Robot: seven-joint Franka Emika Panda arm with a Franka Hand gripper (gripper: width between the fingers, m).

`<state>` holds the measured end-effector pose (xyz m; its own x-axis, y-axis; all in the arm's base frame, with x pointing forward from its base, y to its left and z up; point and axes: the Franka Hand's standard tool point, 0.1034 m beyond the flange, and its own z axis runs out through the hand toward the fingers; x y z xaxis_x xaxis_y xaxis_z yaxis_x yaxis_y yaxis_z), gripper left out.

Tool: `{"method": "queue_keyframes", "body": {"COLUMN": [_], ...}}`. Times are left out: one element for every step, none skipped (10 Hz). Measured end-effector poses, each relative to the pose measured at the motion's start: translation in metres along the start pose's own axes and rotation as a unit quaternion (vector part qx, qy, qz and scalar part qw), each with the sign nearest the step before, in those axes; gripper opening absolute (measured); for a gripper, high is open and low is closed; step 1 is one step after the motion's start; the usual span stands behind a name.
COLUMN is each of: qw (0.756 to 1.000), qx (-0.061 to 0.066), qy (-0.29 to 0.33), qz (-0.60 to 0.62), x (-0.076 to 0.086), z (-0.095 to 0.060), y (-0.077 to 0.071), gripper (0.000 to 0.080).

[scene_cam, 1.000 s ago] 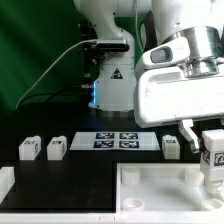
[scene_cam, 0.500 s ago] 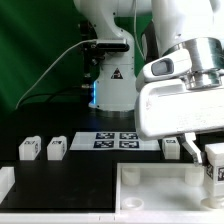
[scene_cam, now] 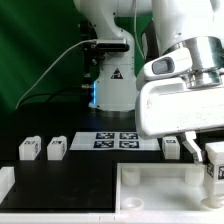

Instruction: Assemble one leg

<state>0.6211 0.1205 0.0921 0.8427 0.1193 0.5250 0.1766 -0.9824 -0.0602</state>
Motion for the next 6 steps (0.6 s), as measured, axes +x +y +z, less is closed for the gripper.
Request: {"method": "queue_keyframes", "body": {"qw": [1.0, 1.0, 1.0, 1.0, 1.0, 1.0], "qx": [0.0, -0.002, -0.004, -0.004, -0.004, -0.004], "qy": [0.0, 0.004, 0.01, 0.008, 0.006, 0.004], "qz": [0.0, 0.0, -0.002, -0.002, -0.002, -0.002], "x": [-0.0015, -0.0033, -0.0039, -0.0063, -0.0081, -0.0098], "z": [0.0005, 0.0009, 0.0009, 0.0018, 0.0029, 0.0042], "y": [0.0003, 0.0016, 0.0039, 0.0048, 0.0046, 0.0046], "gripper": [0.0293, 0.0293, 0.0293, 0.0293, 0.0293, 0.0293]}}
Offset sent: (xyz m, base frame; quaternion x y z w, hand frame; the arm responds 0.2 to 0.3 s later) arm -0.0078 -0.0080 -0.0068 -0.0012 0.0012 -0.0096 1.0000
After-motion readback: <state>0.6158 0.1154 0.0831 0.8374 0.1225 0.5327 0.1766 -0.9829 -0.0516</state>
